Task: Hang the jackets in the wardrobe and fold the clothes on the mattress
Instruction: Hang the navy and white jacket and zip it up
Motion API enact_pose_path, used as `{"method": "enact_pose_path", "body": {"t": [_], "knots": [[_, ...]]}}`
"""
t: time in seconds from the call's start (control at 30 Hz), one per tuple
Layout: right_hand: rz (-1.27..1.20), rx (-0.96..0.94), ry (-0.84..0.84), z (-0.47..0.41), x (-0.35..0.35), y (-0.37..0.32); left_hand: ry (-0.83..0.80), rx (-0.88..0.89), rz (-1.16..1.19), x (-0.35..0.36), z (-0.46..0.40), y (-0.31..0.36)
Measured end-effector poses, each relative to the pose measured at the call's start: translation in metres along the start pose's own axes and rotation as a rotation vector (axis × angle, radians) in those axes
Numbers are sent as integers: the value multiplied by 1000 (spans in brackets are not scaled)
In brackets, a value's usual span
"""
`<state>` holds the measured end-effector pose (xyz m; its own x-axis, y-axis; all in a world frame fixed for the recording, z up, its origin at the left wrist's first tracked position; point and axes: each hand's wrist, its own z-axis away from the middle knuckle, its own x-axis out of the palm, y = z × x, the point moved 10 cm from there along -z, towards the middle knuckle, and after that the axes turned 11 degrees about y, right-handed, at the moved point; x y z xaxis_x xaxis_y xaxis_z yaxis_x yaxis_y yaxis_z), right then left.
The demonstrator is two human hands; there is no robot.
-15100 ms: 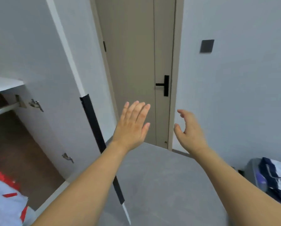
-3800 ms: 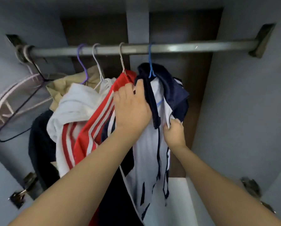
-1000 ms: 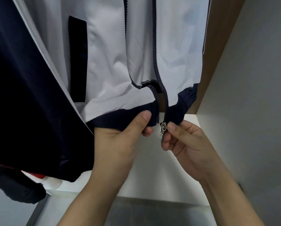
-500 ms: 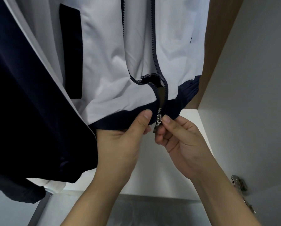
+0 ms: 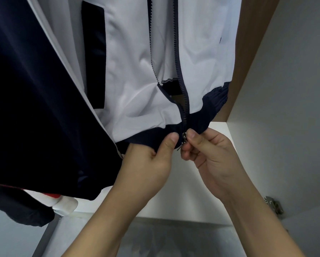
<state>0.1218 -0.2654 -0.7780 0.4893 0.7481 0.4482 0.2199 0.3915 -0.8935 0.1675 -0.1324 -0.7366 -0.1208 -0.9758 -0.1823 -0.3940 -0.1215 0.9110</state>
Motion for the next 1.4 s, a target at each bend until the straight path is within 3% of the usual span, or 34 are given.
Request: {"method": "enact_pose_path", "body": {"t": [0.2, 0.27, 0.37, 0.43, 0.6, 0.8, 1.03, 1.23, 1.4], "knots": [[6, 35, -13, -1, -3, -5, 51, -203, -84, -2, -5, -15], [5, 49, -35, -2, -4, -10, -95, -299, -223, 1, -6, -26], [47, 8, -30, -6, -14, -22, -469, -375, -469, 5, 4, -35], [117, -23, -18, -8, -22, -27, -595, -351, -421, 7, 10, -22], [210, -51, 14, -10, -29, -29, -484, -332, -60, 12, 4, 10], [293, -49, 14, -6, -24, -26, -211, 4, -419, 11, 2, 8], [328, -75, -57, -3, -13, -26, -36, 92, -400, 9, 5, 8], [370, -116, 9, -4, -22, -34, -139, 145, -487, 13, 4, 20], [417, -164, 108, -8, -32, -33, -14, 274, -594, -5, -1, 52]]}}
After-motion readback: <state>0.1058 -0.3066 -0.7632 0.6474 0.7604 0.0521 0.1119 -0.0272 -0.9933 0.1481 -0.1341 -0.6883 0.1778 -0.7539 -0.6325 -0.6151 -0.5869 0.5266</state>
